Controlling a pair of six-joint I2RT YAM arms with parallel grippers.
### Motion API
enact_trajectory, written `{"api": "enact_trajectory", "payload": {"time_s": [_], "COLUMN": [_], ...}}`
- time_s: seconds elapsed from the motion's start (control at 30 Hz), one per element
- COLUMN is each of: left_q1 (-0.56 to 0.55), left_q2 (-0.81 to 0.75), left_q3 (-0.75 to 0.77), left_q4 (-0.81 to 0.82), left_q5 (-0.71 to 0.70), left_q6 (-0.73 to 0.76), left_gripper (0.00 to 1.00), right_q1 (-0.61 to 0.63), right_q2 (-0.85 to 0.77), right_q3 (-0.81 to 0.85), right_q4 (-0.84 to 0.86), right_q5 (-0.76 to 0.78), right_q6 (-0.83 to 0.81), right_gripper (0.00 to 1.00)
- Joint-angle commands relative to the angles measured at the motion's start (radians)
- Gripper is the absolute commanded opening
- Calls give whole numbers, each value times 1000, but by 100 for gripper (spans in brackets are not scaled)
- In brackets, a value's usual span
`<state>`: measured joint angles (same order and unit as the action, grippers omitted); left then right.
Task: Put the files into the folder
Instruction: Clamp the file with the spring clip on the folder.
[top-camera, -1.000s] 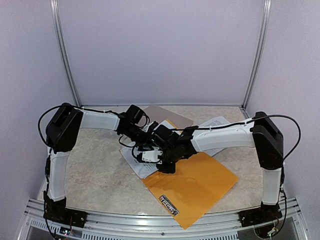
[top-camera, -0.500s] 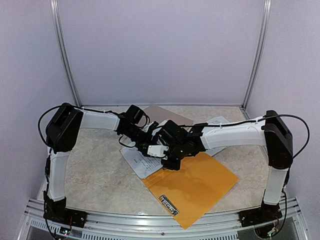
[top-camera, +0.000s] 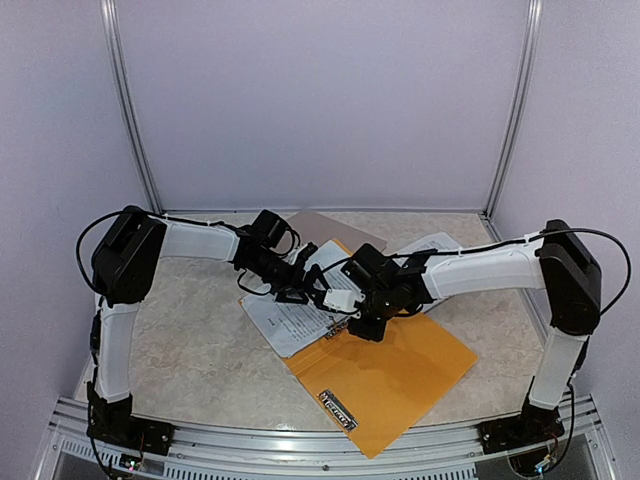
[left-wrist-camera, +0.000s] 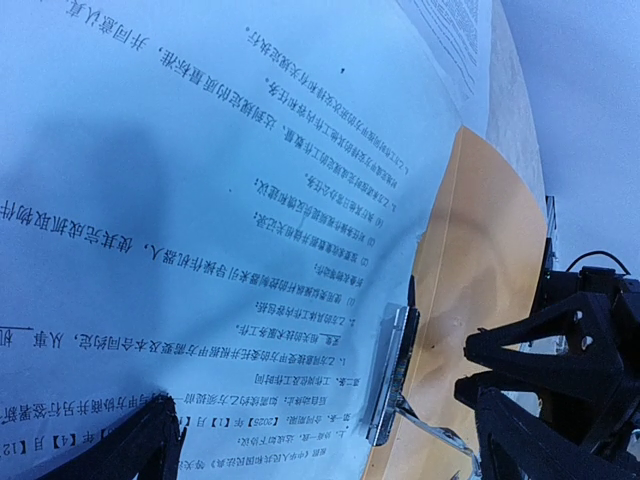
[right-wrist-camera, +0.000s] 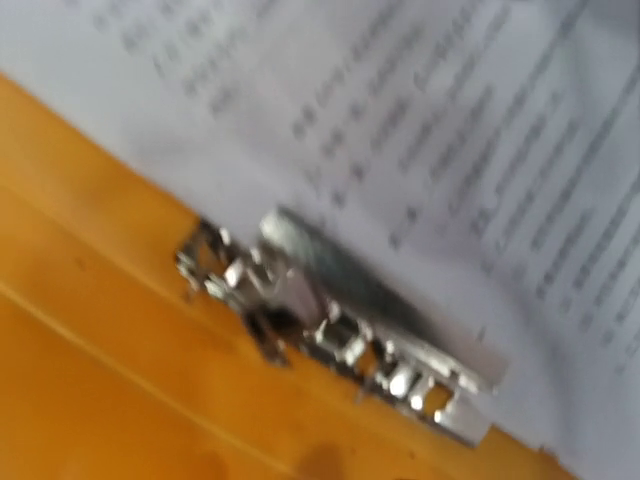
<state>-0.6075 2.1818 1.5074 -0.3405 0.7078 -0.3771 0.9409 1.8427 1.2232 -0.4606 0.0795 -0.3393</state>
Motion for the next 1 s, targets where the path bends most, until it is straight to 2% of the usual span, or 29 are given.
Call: {"api": "enact_trajectory", "payload": {"time_s": [0.0,0.17,0.27,0.77,0.9,0.97], "left_q1": [-16,-18,-19,-20,-20,-20], "left_q2": [51,46,48,57,60,62], "left_q3": [-44,-43,-43,-44,-41,-40], "left_q4": [-69,-66,-65,-58,-56,-54], "left_q5": [-31,-33,-30,-14,-9,-8], "left_q6": [3,1,0,-8,-9,-11], "left_gripper": [99,99,99,99,99,99], "right_q1": [-17,-17,-12,47,52,52], "right_q2": [-72,-144,-152,-12,39,53], "right_q3": [-36,-59,-48,49,95,108], "right_q4": [40,122,146,190,152,135], "right_q5": [-35,-117,-137,-2,39,43], "right_q6": [52,110,137,154,152,152], "right_gripper": [37,63,68,60,55,48]}}
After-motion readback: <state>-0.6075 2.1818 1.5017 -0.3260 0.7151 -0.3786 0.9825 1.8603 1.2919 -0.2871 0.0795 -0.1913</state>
